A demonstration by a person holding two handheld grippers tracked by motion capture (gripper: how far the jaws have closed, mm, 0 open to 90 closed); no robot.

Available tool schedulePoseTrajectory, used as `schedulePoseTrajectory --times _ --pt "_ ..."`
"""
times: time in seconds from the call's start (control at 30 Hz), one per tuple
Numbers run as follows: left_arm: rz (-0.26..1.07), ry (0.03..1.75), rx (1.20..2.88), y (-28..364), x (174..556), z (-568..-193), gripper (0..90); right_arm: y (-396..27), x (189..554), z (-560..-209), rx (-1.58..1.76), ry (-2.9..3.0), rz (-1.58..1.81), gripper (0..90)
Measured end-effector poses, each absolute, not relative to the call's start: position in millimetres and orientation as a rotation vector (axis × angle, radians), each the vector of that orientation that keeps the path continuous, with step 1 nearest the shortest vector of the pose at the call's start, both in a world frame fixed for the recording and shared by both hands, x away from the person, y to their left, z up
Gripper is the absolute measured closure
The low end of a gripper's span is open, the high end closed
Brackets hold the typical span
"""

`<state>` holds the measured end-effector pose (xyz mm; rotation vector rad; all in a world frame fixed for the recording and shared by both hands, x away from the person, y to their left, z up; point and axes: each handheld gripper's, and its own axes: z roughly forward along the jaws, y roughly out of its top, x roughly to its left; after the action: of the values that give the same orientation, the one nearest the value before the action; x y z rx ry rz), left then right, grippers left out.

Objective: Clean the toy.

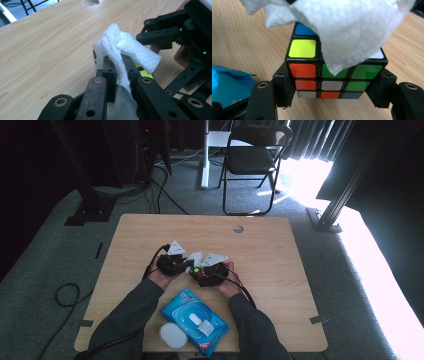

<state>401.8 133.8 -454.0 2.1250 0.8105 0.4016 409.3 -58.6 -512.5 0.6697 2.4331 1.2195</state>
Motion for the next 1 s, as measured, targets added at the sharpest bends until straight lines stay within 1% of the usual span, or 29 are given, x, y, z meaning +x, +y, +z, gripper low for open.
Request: schedulePoseTrajectory --times 0.43,0.8,1.0 --pt "0.365 0.758 2.14 126 393 -457 84.1 -60 412 -514 0.694 2.428 1.205 34.1" --pt "0.323 0.68 2.18 115 384 -458 84.1 -59 413 -516 0.708 2.428 1.194 34.1" --pt "0.318 0.681 2.167 115 386 -458 84.1 -58 412 -516 0.706 2.43 1.199 34.1"
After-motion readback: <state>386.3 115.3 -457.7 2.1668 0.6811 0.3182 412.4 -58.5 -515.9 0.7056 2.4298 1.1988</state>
